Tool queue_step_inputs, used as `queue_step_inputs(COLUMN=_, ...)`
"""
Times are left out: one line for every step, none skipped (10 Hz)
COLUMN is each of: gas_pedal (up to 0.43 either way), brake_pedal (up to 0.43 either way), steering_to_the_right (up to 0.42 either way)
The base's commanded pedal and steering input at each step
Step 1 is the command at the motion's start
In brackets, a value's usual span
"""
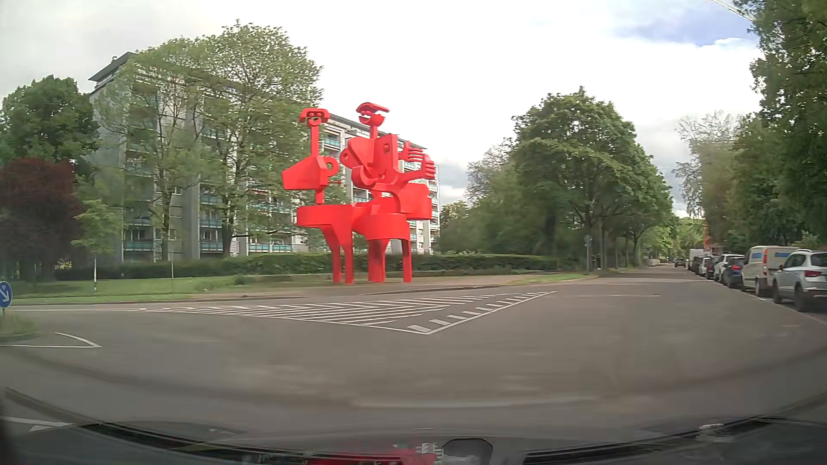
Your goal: Follow the waypoints while adhering to traffic rules and regulations
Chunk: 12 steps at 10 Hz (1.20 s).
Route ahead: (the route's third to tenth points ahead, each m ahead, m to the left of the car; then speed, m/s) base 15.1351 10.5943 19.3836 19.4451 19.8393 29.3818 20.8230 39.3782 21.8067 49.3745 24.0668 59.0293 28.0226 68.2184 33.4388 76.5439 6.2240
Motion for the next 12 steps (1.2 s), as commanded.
queue_step_inputs(gas_pedal=0.087, brake_pedal=0.0, steering_to_the_right=-0.297)
queue_step_inputs(gas_pedal=0.087, brake_pedal=0.0, steering_to_the_right=-0.298)
queue_step_inputs(gas_pedal=0.087, brake_pedal=0.0, steering_to_the_right=-0.298)
queue_step_inputs(gas_pedal=0.087, brake_pedal=0.0, steering_to_the_right=-0.3)
queue_step_inputs(gas_pedal=0.087, brake_pedal=0.0, steering_to_the_right=-0.301)
queue_step_inputs(gas_pedal=0.087, brake_pedal=0.0, steering_to_the_right=-0.301)
queue_step_inputs(gas_pedal=0.087, brake_pedal=0.0, steering_to_the_right=-0.301)
queue_step_inputs(gas_pedal=0.087, brake_pedal=0.0, steering_to_the_right=-0.301)
queue_step_inputs(gas_pedal=0.087, brake_pedal=0.0, steering_to_the_right=-0.302)
queue_step_inputs(gas_pedal=0.087, brake_pedal=0.0, steering_to_the_right=-0.309)
queue_step_inputs(gas_pedal=0.087, brake_pedal=0.0, steering_to_the_right=-0.313)
queue_step_inputs(gas_pedal=0.087, brake_pedal=0.0, steering_to_the_right=-0.314)
